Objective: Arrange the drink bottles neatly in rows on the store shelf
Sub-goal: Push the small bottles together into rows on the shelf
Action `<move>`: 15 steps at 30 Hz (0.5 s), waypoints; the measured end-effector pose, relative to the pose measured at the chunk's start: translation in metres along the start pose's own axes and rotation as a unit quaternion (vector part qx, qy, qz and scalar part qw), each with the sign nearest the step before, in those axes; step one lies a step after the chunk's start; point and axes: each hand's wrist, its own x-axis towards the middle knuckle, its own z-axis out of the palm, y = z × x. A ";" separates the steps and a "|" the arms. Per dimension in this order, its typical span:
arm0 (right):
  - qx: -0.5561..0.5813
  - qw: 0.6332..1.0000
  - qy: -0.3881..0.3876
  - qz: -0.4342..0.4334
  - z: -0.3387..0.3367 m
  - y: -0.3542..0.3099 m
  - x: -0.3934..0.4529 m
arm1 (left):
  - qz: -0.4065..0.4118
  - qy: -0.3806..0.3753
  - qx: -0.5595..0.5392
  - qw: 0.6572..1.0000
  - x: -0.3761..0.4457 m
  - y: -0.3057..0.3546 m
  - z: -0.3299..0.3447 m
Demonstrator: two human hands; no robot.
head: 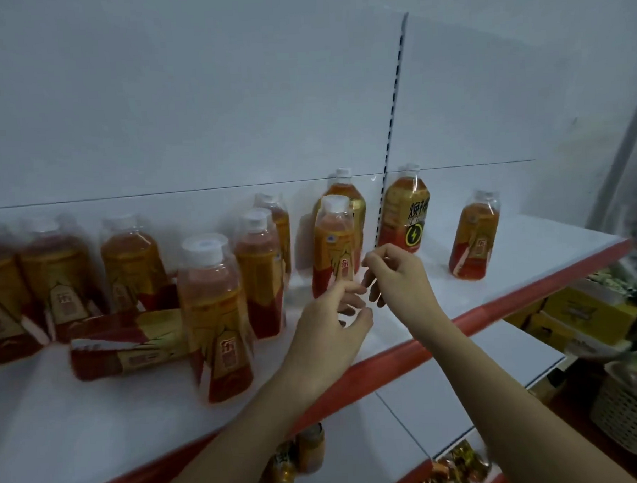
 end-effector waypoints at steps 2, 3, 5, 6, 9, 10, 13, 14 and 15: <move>0.008 1.000 -0.020 -0.002 -0.014 0.021 0.024 | -0.023 0.018 -0.007 1.000 0.023 -0.001 0.025; 0.012 0.999 -0.031 0.002 -0.021 0.031 0.034 | -0.039 0.026 -0.011 0.999 0.033 -0.001 0.037; 0.026 0.998 -0.049 0.010 -0.035 0.047 0.055 | -0.069 0.032 -0.009 0.997 0.051 -0.001 0.060; 0.032 0.998 -0.059 0.012 -0.041 0.052 0.066 | -0.081 0.035 -0.011 0.996 0.061 0.001 0.070; 0.029 0.995 -0.091 0.007 -0.051 0.055 0.102 | -0.113 0.070 -0.067 0.989 0.092 0.008 0.092; 0.029 0.995 -0.100 -0.001 -0.052 0.053 0.113 | -0.122 0.087 -0.079 0.986 0.102 0.008 0.098; 0.024 0.992 -0.121 -0.038 -0.047 0.045 0.138 | -0.134 0.148 -0.066 0.978 0.129 0.002 0.116; 0.019 0.991 -0.126 -0.052 -0.045 0.043 0.145 | -0.136 0.168 -0.052 0.975 0.136 0.001 0.122; 0.016 0.990 -0.128 -0.064 -0.042 0.040 0.151 | -0.144 0.187 -0.037 0.971 0.144 -0.001 0.128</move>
